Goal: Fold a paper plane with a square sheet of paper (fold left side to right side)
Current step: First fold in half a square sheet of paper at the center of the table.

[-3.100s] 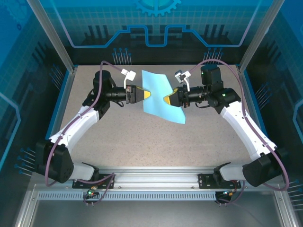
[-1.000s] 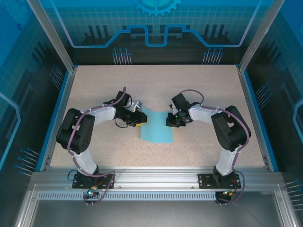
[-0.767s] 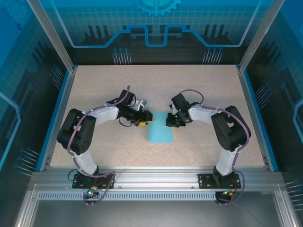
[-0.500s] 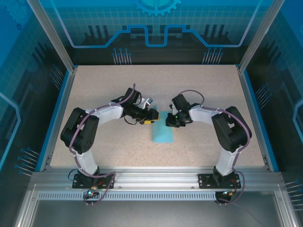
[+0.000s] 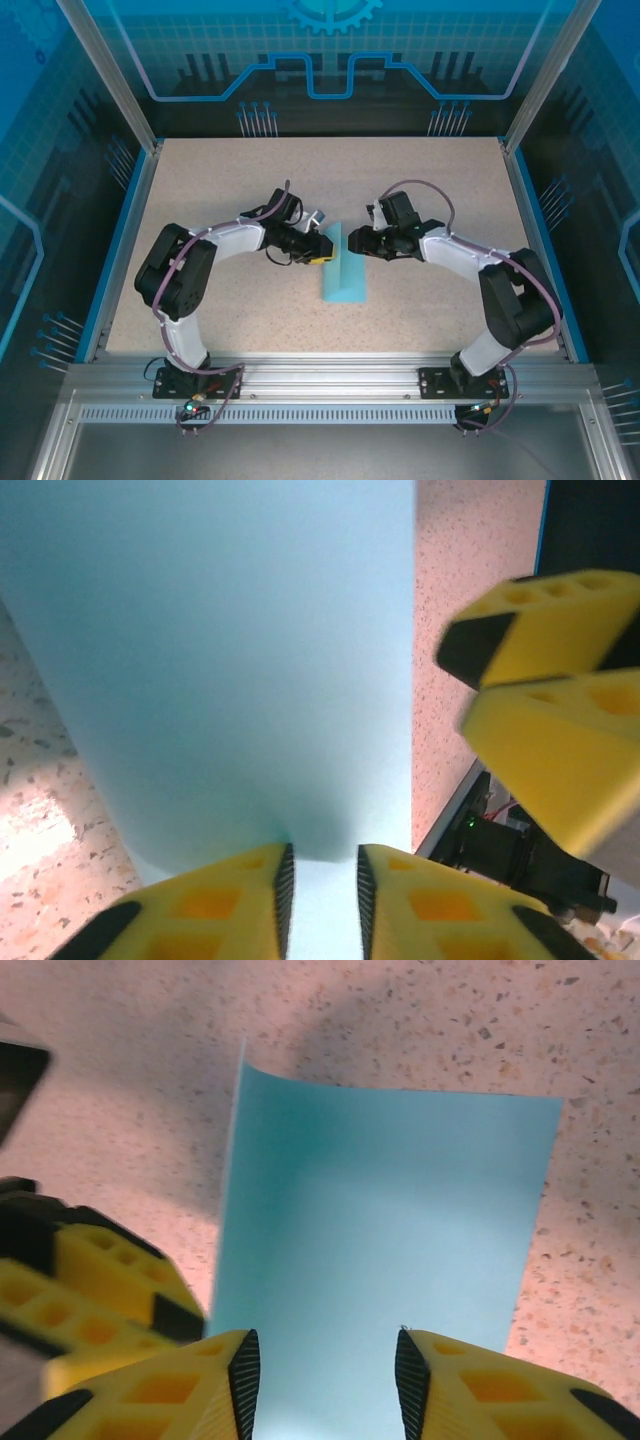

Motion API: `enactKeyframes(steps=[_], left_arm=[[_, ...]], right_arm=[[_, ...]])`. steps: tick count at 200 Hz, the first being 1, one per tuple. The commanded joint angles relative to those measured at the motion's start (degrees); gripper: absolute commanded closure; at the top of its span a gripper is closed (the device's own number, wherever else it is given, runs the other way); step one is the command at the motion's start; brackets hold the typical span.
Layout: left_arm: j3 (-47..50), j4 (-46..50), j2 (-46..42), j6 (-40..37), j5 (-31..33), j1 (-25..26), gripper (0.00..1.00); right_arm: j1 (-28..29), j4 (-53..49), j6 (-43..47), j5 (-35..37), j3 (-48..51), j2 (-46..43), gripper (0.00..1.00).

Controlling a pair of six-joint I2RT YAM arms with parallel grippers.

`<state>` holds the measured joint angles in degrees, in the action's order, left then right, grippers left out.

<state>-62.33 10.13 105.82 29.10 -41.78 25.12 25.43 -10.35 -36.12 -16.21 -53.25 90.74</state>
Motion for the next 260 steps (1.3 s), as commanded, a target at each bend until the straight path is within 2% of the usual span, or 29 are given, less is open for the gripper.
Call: enactKeyframes(steps=[1, 48, 95, 122, 158, 189, 209, 231, 260], left_arm=[[-1.04, -0.19, 0.89, 0.34, 1.04, 0.57, 0.8], [-1.4, -0.2, 0.88, 0.58, 1.94, 0.8, 0.88], [-1.47, -0.45, 1.23, 0.8, 1.97, 0.87, 0.88], [-1.71, -0.39, 1.4, 0.83, 2.01, 0.92, 0.89], [-1.92, -0.12, 1.68, 0.69, 1.99, 1.04, 0.89], [-2.01, 0.23, 1.2, 0.4, 2.35, 1.05, 0.89], [-1.92, 1.38, 0.25, -0.19, 3.38, 1.02, 0.83], [-1.77, 3.6, -1.43, -1.45, 5.62, 1.02, 0.68], [-1.57, 6.28, -2.44, -2.42, 8.58, 1.04, 0.56]], right_arm=[[-0.56, 3.16, -2.86, -4.46, 2.17, -2.07, 0.54], [-0.23, 6.18, -5.64, -9.98, 2.54, -1.59, 0.43], [0.78, 3.72, -5.01, -10.21, 0.68, 1.63, 0.45], [1.29, 4.48, -4.78, -11.81, -0.05, 3.64, 0.54], [1.45, 5.93, -4.75, -13.54, -0.2, 5.31, 0.71], [1.38, 5.42, -3.8, -13.55, -0.7, 5.85, 0.94], [1.31, 2.92, -2.32, -11.71, -1.4, 5.77, 1.0], [1.29, -1.62, 0.17, -7.96, -2.83, 5.91, 0.99], [1.2, -6.4, 2.29, -4.57, -4.8, 7.68, 0.98]])
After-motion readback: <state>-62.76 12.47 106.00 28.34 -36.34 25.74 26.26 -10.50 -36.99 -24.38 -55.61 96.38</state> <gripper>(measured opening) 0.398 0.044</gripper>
